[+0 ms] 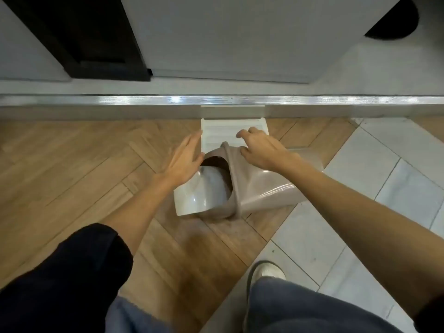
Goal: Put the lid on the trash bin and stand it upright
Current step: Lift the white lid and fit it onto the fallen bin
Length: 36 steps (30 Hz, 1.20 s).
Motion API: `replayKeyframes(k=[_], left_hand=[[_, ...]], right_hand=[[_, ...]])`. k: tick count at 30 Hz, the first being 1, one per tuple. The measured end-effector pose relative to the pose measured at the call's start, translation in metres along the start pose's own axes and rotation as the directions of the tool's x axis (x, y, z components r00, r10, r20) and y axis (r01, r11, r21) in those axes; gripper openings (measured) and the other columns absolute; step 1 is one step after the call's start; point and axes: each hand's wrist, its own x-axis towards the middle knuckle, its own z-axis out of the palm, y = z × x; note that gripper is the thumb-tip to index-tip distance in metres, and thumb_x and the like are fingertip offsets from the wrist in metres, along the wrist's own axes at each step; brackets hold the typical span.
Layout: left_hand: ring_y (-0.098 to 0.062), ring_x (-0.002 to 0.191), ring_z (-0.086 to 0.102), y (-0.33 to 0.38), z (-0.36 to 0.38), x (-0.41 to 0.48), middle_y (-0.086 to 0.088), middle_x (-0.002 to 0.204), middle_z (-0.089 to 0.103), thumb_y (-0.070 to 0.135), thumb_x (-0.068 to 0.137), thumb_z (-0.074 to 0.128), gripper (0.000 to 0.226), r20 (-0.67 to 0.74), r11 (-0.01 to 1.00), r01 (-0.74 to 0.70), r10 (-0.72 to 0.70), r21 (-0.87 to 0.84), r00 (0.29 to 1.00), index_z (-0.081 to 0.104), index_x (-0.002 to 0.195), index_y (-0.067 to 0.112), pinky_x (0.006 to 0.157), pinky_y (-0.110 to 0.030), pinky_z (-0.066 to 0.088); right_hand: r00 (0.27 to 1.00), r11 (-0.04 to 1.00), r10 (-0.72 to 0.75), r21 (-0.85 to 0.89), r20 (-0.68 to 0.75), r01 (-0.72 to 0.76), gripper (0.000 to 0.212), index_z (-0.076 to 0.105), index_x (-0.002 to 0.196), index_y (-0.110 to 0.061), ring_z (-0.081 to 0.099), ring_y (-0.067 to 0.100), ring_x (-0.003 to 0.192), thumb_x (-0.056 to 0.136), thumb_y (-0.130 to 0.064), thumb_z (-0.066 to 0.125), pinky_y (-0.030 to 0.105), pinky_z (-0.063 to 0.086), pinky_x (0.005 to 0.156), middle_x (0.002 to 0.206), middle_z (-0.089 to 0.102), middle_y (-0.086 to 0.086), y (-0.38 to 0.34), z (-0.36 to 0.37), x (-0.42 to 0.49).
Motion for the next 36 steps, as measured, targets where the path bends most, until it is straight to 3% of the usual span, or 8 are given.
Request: replayKeyframes(k=[2,8,12,18,23,27,30,36], left_hand=[[-0.028,0.146,0.024,-0.011,0.008,-0.001,-0.015,0.159,0.027,0.015,0.099,0.048,0.063,0.006,0.995,0.05,-0.05,-0.087,0.999,0.019,0.155,0.008,0.116,-0.035,0.017],[-0.033,0.147,0.021,-0.041,0.023,0.001,-0.015,0.162,0.019,0.031,0.098,0.052,0.073,0.099,0.912,0.369,-0.356,-0.182,0.929,0.012,0.157,0.013,0.116,-0.046,0.022],[-0.035,0.141,0.032,-0.035,0.029,-0.011,-0.017,0.158,0.028,0.028,0.1,0.05,0.068,0.175,0.782,0.502,-0.472,-0.369,0.864,0.015,0.154,0.005,0.111,-0.044,0.03],[-0.035,0.119,0.052,-0.032,0.044,-0.033,-0.016,0.139,0.05,0.037,0.093,0.054,0.062,0.346,0.596,0.647,-0.55,-0.475,0.76,0.034,0.144,0.008,0.1,-0.047,0.045],[-0.029,0.115,0.054,-0.031,0.04,-0.033,-0.01,0.137,0.053,0.056,0.091,0.047,0.071,0.417,0.472,0.638,-0.494,-0.608,0.763,0.037,0.145,0.011,0.093,-0.042,0.047],[-0.025,0.109,0.058,-0.025,0.016,-0.032,-0.006,0.127,0.06,0.072,0.082,0.047,0.077,0.454,0.379,0.627,-0.454,-0.681,0.767,0.048,0.138,0.019,0.088,-0.041,0.048],[-0.021,0.103,0.066,-0.019,-0.003,-0.031,-0.001,0.116,0.07,0.076,0.074,0.052,0.076,0.408,0.374,0.569,-0.427,-0.733,0.807,0.059,0.129,0.025,0.089,-0.039,0.053],[-0.009,0.086,0.063,0.006,-0.041,-0.035,0.004,0.111,0.068,0.06,0.086,0.054,0.056,0.265,0.494,0.414,-0.346,-0.764,0.9,0.056,0.13,0.026,0.06,-0.028,0.044]], right_hand=[[0.999,1.0,-0.022,-0.007,0.037,0.022,0.042,0.043,0.137,-0.005,0.054,0.043,0.111,0.097,-0.016,0.038,0.043,0.043,0.08,0.129,0.051,0.022,-0.004,0.009,0.004],[0.999,0.998,0.039,-0.051,0.033,-0.037,0.038,0.05,0.119,0.0,0.058,0.042,0.091,0.102,-0.028,0.032,0.039,0.039,0.069,0.114,0.061,0.024,-0.024,0.017,0.008],[0.985,0.987,0.162,-0.007,0.052,-0.162,0.054,0.045,0.134,-0.009,0.058,0.039,0.107,0.092,-0.042,0.05,0.036,0.037,0.072,0.124,0.059,0.014,-0.043,0.037,0.01],[0.982,0.971,0.177,0.148,0.065,-0.185,0.059,0.035,0.141,-0.008,0.058,0.039,0.105,0.084,0.002,0.051,0.035,0.039,0.071,0.125,0.053,0.017,-0.057,0.052,-0.005],[0.988,0.914,0.131,0.378,0.077,-0.151,0.048,0.045,0.129,-0.007,0.055,0.035,0.103,0.082,0.002,0.05,0.035,0.043,0.075,0.117,0.057,0.017,-0.048,0.027,-0.021],[0.968,0.748,0.24,0.624,0.066,-0.228,0.047,0.048,0.129,-0.009,0.056,0.025,0.094,0.083,-0.001,0.055,0.033,0.053,0.067,0.106,0.057,0.009,-0.039,0.004,-0.032],[0.959,0.642,0.263,0.723,0.102,-0.253,0.047,0.053,0.127,-0.01,0.057,0.022,0.075,0.082,0.0,0.06,0.033,0.05,0.059,0.087,0.058,0.012,-0.03,-0.012,-0.037],[0.962,0.455,0.231,0.858,0.143,-0.237,0.045,0.058,0.127,-0.018,0.062,0.029,0.095,0.086,0.001,0.06,0.046,0.053,0.09,0.109,0.067,0.015,-0.003,-0.038,-0.054]])
